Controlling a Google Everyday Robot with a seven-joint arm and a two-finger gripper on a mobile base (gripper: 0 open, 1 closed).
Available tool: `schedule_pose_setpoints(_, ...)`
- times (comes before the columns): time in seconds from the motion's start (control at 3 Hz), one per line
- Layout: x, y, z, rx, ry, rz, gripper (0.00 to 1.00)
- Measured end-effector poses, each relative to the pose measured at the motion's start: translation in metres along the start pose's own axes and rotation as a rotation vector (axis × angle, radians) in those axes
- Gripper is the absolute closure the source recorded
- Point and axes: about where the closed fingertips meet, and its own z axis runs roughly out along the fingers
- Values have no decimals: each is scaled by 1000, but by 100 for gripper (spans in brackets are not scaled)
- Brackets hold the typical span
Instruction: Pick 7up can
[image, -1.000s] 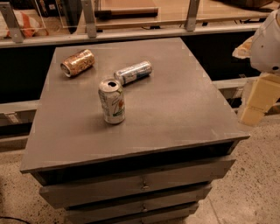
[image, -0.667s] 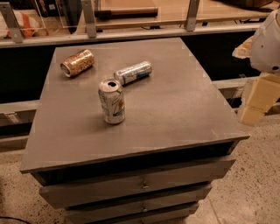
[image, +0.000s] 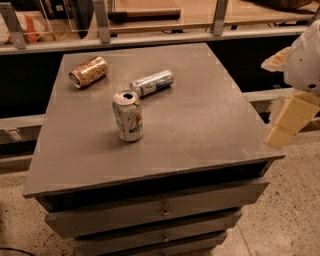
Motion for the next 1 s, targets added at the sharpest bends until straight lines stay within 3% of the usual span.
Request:
schedule_pose_setpoints(0.33, -17, 11, 22, -28, -159, 50, 0)
schedule_pose_setpoints(0.67, -50, -2, 64, -53, -297, 91, 0)
schedule_pose_setpoints(1.0, -99, -44, 125, -69, -399, 113, 0)
